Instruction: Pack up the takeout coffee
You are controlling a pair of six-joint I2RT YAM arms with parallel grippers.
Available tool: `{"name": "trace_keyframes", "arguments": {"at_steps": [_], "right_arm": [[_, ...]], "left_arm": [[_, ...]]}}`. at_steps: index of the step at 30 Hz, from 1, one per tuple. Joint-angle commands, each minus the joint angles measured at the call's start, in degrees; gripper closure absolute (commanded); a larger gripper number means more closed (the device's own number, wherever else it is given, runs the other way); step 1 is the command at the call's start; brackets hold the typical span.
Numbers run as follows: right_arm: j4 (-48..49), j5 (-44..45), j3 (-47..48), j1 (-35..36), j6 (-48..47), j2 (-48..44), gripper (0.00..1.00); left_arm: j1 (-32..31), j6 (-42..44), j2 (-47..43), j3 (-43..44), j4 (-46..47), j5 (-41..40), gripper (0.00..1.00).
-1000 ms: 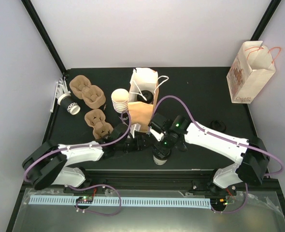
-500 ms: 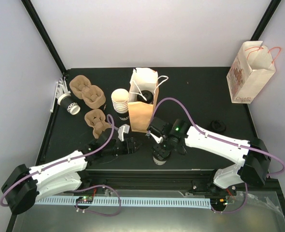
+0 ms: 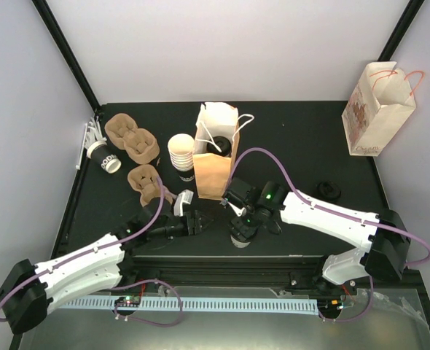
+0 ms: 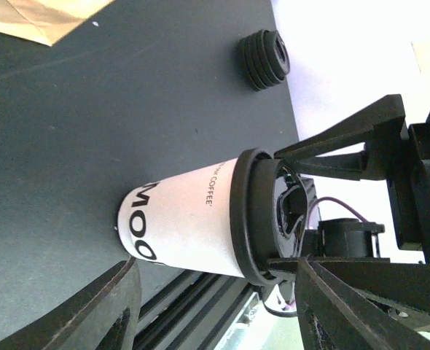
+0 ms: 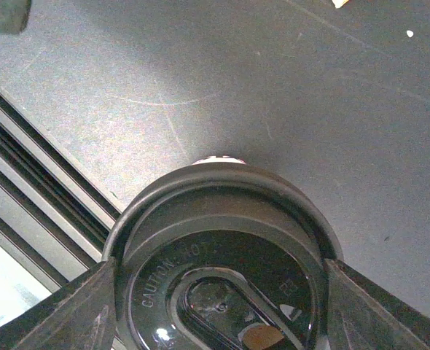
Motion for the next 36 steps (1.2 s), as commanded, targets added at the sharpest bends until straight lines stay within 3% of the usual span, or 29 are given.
{"name": "trace_keyframes", "arguments": {"at_steps": [1,16,36], "right_arm": [[1.75,1.76,-0.63,0.35,0.38,-1.41,0.30],[2.40,0.28,-0.11,0.57,-1.41,0.48,0.31],[1.19,0.95,2.64,1.01,-2.16,3.86,0.28]], "left_arm": [[-0.30,-5.31,1.54,-1.69,9.72,5.28,0.41],[-1.46,-7.52,14.74,-0.86,21.23,8.95,0.47],[-1.45,-4.82,23.10,-0.33,23.19,10.39,0.50]]}}
